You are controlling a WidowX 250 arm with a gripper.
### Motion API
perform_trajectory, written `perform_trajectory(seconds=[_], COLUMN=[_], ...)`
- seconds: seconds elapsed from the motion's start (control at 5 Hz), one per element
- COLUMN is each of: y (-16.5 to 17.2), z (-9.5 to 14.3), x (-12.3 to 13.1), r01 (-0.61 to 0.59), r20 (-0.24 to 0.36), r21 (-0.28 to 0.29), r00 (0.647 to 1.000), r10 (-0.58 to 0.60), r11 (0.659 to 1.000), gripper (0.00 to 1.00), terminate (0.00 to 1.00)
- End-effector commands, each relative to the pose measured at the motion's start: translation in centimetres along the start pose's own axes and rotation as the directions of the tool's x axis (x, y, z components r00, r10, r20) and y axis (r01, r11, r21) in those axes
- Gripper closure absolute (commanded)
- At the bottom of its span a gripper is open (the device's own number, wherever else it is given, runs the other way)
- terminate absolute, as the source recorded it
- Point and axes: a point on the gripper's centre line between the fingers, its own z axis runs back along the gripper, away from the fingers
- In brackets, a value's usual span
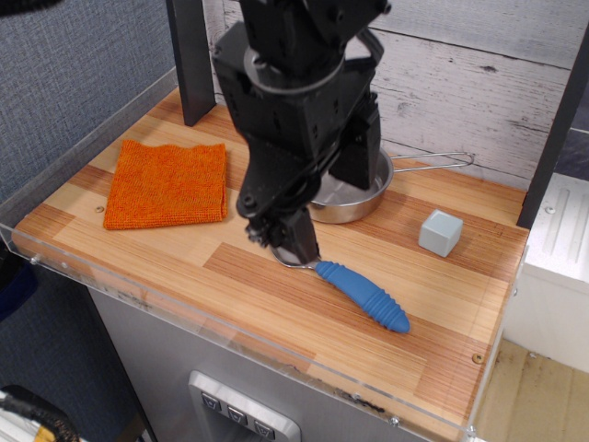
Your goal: Move the cloth under the pan.
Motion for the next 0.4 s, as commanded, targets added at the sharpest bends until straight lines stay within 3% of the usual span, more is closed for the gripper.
perform_trajectory(seconds=[0.0,0.2], y=[-1.0,-0.8], z=[0.2,-0.4], x=[5.0,7.5], r01=[-0.051,-0.085], r20=[0.033,0.051], r21=[-0.029,-0.017], r00=[0.998,0.995], r10=[0.052,0.086], r11=[0.998,0.996], gripper=[0.0,0.0], terminate=[0.0,0.0])
